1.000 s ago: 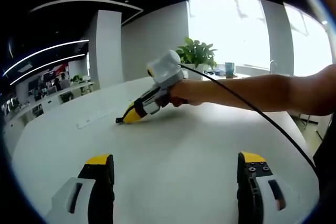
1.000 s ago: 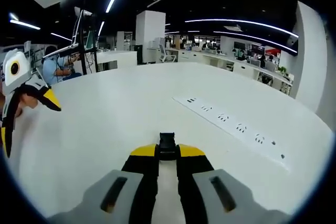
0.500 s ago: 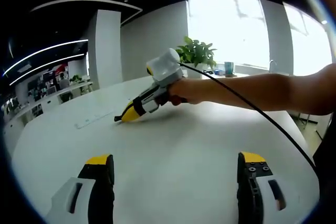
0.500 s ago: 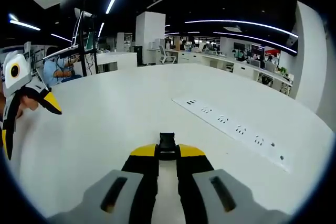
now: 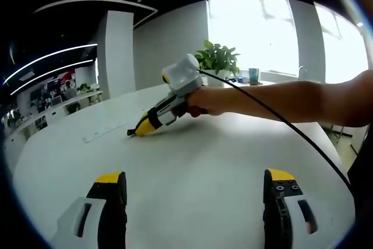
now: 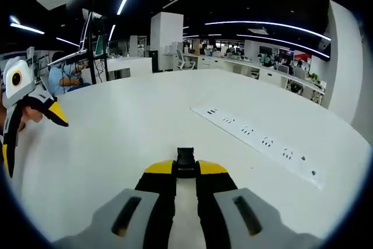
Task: Snap the two parts of the plastic buckle together until the buckle closes and remains connected.
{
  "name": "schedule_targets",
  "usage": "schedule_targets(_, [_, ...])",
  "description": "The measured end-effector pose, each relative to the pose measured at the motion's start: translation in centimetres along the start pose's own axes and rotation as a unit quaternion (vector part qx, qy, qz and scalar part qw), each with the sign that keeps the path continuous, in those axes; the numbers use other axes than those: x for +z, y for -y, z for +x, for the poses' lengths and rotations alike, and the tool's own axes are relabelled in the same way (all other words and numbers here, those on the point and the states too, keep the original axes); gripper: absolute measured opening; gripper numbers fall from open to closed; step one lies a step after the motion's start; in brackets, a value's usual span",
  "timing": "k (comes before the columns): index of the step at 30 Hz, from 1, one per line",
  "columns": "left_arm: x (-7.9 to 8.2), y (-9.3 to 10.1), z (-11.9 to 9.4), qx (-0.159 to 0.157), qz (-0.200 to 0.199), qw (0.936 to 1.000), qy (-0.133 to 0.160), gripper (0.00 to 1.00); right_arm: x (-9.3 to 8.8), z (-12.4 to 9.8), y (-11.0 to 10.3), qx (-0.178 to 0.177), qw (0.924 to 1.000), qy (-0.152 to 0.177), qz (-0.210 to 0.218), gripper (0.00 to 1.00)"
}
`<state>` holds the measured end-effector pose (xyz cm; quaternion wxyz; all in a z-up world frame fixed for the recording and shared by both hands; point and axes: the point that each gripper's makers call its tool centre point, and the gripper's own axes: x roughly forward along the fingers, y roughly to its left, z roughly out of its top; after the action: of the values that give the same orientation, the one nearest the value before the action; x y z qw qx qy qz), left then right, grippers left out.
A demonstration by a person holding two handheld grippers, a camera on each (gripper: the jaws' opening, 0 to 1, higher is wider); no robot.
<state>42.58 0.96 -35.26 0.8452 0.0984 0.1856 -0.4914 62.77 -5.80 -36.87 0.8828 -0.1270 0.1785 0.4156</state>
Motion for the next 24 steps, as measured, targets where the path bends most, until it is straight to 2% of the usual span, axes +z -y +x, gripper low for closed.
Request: schedule_targets(24, [-0.24,-0.08,0.08,0.000,0.001,1.0000,-0.005,0.99,-0.55,0.16,0.00,0.004,1.0000,-0.004,0.004,0.12])
